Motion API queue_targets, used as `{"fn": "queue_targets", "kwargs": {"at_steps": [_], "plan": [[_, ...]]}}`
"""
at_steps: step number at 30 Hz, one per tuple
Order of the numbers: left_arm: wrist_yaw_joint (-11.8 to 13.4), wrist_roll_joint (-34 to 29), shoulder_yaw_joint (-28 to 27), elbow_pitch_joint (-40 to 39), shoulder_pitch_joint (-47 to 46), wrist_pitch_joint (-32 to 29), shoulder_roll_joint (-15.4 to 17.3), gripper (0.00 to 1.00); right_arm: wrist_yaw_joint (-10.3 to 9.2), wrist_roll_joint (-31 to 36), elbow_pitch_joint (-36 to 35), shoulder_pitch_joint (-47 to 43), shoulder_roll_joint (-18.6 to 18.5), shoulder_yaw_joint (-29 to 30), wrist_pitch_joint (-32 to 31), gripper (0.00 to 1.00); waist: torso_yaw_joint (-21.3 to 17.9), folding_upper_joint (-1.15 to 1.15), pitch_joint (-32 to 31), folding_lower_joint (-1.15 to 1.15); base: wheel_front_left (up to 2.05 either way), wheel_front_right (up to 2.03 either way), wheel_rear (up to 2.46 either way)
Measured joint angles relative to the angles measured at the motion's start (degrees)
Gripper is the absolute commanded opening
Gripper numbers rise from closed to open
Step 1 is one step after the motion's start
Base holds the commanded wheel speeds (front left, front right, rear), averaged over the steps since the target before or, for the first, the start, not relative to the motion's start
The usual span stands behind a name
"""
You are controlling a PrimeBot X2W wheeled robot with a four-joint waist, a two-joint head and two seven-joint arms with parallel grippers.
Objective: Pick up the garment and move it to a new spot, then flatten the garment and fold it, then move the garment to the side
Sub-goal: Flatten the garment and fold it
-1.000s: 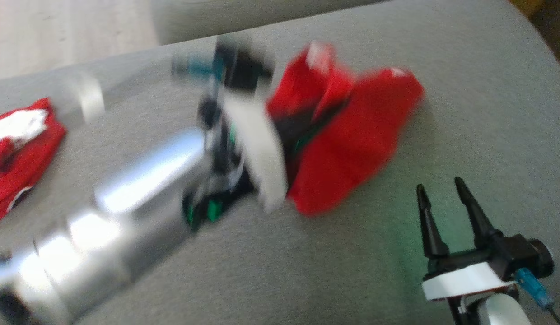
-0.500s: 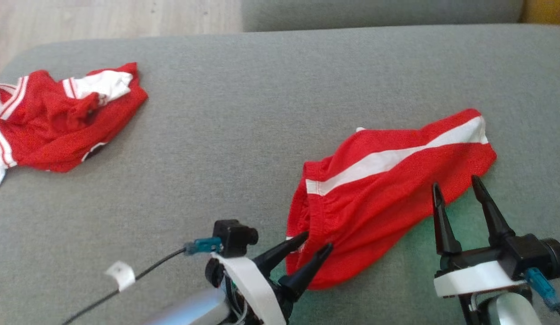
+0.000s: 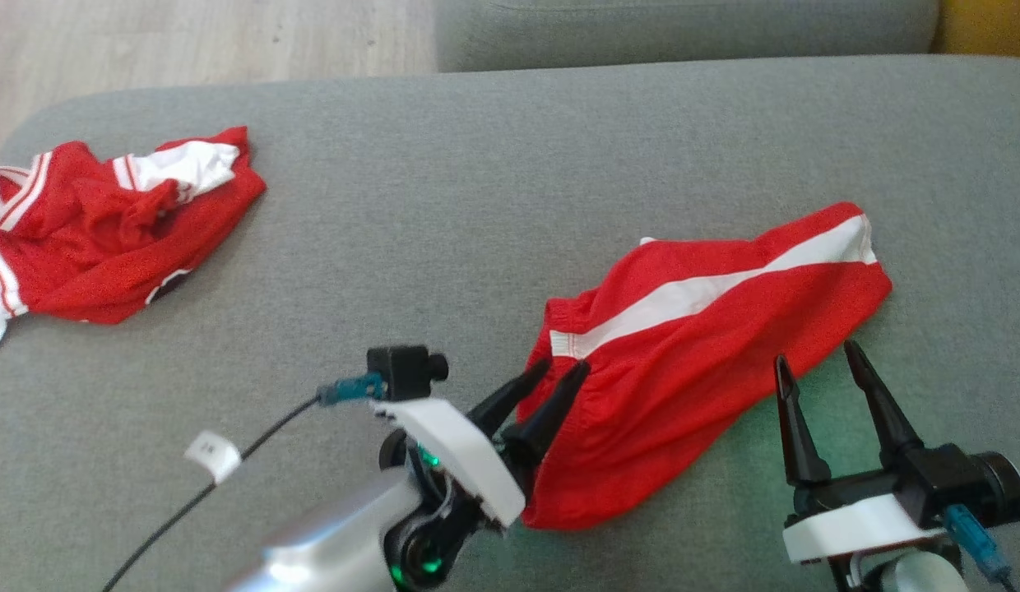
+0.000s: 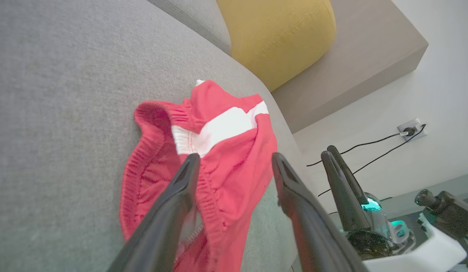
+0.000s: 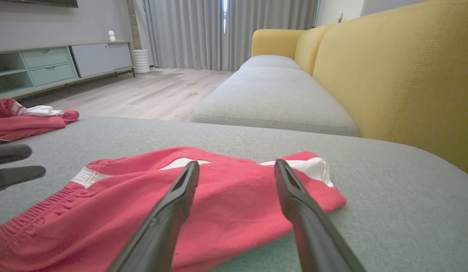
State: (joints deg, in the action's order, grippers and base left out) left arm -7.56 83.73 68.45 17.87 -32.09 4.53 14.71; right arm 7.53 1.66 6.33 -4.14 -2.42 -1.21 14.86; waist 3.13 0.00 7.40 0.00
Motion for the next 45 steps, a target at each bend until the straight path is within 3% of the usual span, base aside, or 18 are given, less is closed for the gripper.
{"fn": "queue_targets", "kwargs": {"at_steps": [8, 20, 37, 38, 39, 41, 45], "plan": [[0.0, -0.7, 2.0, 8.1, -5.4, -1.0, -2.7, 1.0, 0.0, 1.0, -0.1, 0.1, 0.0, 0.0, 0.0, 1.0, -2.5, 0.0, 2.3, 0.01, 0.0, 0.0, 0.0], [0.0, -1.6, 3.5, 13.6, -6.4, 1.2, -3.0, 1.0, 0.0, 1.3, -0.1, 0.0, 0.0, -0.1, 0.0, 1.0, -3.8, 0.0, 1.9, 0.0, 0.0, 0.0, 0.0], [0.0, 0.8, 4.2, 15.9, -8.3, 0.1, -4.2, 0.99, 0.0, 1.3, -0.1, 0.1, 0.0, -0.8, 0.0, 1.0, -5.2, 0.0, 3.3, 0.0, 0.0, 0.0, 0.0], [0.0, 1.1, 4.3, 16.0, -8.5, 0.1, -4.2, 0.8, 0.0, 1.3, -0.1, 0.1, 0.0, -0.8, 0.0, 1.0, -5.3, 0.0, 3.4, 0.01, 0.0, 0.0, 0.0], [0.0, 1.1, 4.2, 16.1, -8.7, 0.1, -4.2, 0.44, 0.0, 1.3, -0.1, 0.1, 0.0, -0.8, 0.0, 1.0, -5.5, 0.0, 3.5, 0.01, 0.0, 0.0, 0.0], [0.0, 1.1, 4.3, 16.0, -8.8, 0.0, -4.2, 0.0, 0.0, 1.3, -0.1, 0.1, 0.0, -0.8, 0.0, 1.0, -5.6, 0.0, 3.6, 0.0, 0.0, 0.0, 0.0], [0.0, 1.7, 4.4, 15.2, -8.8, -0.5, -3.9, 0.0, 0.0, 1.3, 0.0, 0.1, 0.0, -0.4, 0.0, 1.0, -5.4, 0.0, 3.2, 0.0, 0.0, 0.0, 0.0]]}}
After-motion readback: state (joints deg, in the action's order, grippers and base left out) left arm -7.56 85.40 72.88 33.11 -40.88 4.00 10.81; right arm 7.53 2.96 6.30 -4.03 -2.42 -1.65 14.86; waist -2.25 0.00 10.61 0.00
